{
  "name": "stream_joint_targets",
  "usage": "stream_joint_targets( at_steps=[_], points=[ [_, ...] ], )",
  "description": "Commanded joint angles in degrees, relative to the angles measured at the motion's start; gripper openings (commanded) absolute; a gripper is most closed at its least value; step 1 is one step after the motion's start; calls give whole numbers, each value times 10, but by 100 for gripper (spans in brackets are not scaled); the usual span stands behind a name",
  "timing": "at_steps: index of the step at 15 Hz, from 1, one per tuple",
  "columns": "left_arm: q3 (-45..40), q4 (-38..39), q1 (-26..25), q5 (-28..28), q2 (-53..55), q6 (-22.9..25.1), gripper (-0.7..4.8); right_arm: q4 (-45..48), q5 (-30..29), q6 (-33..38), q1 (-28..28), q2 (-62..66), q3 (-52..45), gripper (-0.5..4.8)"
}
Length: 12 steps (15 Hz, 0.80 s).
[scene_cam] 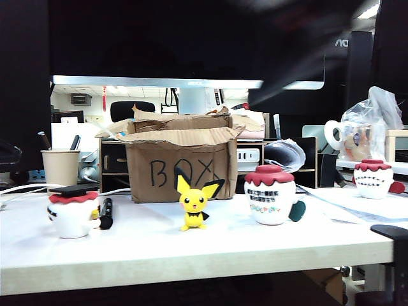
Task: Put the doll that is least similar in color compared to the others into the paper box.
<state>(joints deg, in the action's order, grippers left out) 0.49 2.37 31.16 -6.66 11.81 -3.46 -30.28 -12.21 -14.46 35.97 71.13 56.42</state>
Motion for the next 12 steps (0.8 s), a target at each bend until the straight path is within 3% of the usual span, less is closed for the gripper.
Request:
stream_joint_targets(
  at_steps=[1,2,3,4,6,10,11,12],
  points=[
    [1,-6,0,-3,-2,0,-5,-68,54,-58,52,145,148,-4],
    [1,-8,0,-11,-2,0,-5,-74,62,-57,59,175,179,15],
    [0,-6,0,-7,-7,0,-5,-76,64,-58,73,203,206,94],
    [1,-8,0,-8,-7,0,-5,-77,67,-59,88,227,229,127],
    [1,-7,0,-8,-7,0,-5,-85,97,-74,108,245,243,127],
    [1,-7,0,-11,-7,0,-5,-114,113,-78,119,253,244,215],
    [1,-7,0,-10,-7,0,-5,-115,114,-77,117,254,244,305],
    [1,-7,0,-11,-7,0,-5,-115,114,-77,117,258,244,452]
  ],
)
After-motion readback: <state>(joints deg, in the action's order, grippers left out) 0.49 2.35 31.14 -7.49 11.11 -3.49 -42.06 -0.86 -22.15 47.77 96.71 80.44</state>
